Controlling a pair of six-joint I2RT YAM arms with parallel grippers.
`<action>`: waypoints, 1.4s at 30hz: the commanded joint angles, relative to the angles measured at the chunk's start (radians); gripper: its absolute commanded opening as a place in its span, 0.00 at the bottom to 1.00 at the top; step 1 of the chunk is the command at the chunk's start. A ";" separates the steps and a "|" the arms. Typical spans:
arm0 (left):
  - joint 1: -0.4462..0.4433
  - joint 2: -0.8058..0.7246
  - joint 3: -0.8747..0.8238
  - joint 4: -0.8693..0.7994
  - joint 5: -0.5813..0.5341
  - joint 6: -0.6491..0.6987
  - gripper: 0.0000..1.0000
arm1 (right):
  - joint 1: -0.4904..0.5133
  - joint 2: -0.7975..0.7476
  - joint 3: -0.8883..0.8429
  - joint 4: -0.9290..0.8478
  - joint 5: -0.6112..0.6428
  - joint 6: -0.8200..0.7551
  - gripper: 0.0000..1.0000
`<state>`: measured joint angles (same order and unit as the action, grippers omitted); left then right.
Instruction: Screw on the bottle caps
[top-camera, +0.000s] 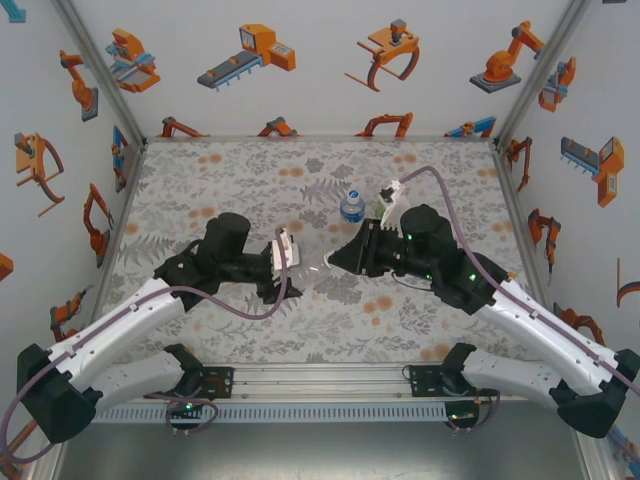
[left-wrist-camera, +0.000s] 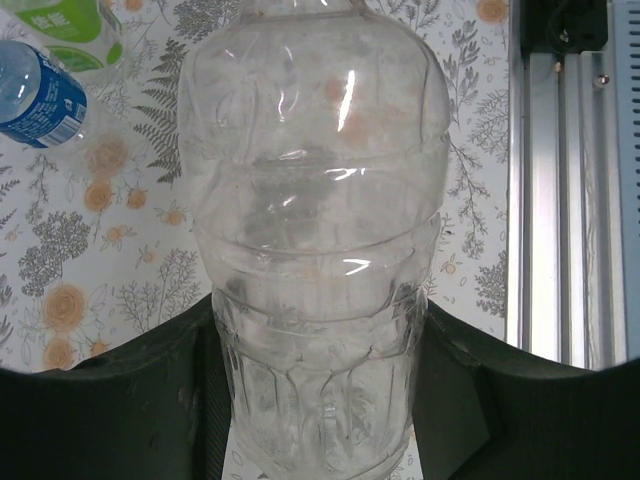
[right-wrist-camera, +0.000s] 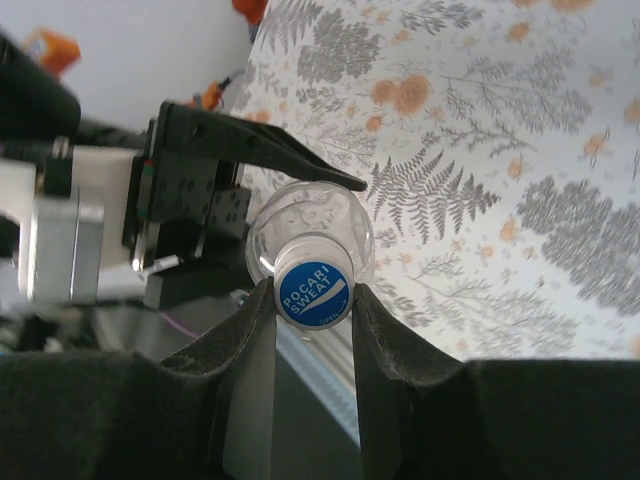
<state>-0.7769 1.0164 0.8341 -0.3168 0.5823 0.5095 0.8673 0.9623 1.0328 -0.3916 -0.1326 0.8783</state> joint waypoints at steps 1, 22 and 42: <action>-0.011 -0.002 0.020 0.104 0.055 0.007 0.00 | 0.004 0.026 0.009 -0.049 0.113 0.240 0.00; -0.013 -0.036 0.014 0.087 0.135 0.012 0.00 | 0.004 0.005 0.169 0.010 0.041 -0.339 0.53; -0.022 -0.065 0.031 0.018 0.272 0.013 0.00 | 0.004 -0.017 0.160 -0.052 -0.519 -1.112 0.54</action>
<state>-0.7925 0.9718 0.8341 -0.2832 0.8059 0.5106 0.8677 0.9470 1.1740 -0.4343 -0.6128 -0.1543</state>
